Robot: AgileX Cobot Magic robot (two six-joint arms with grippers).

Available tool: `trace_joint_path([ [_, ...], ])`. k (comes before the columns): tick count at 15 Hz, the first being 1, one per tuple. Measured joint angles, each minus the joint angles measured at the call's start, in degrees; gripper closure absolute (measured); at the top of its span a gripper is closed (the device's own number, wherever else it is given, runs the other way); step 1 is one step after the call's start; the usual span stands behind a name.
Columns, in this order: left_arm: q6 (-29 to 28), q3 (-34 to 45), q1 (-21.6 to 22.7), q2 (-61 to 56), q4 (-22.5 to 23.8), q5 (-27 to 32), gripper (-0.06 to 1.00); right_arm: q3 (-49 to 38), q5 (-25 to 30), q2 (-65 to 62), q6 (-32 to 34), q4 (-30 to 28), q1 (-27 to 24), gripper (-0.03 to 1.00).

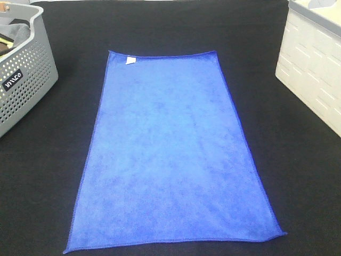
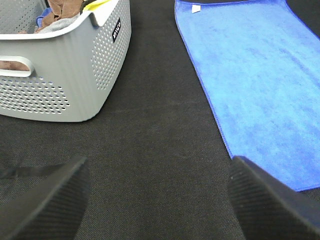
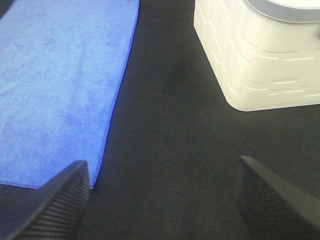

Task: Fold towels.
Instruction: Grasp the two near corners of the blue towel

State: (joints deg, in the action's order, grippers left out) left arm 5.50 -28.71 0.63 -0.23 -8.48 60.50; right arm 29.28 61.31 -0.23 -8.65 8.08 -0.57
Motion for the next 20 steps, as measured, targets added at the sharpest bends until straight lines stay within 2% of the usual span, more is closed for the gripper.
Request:
trace_joint_path([
  [20,0.0,0.0,0.0,0.0,0.0,0.0,0.21,0.0,0.0,0.0,0.0,0.0,0.0,0.21],
])
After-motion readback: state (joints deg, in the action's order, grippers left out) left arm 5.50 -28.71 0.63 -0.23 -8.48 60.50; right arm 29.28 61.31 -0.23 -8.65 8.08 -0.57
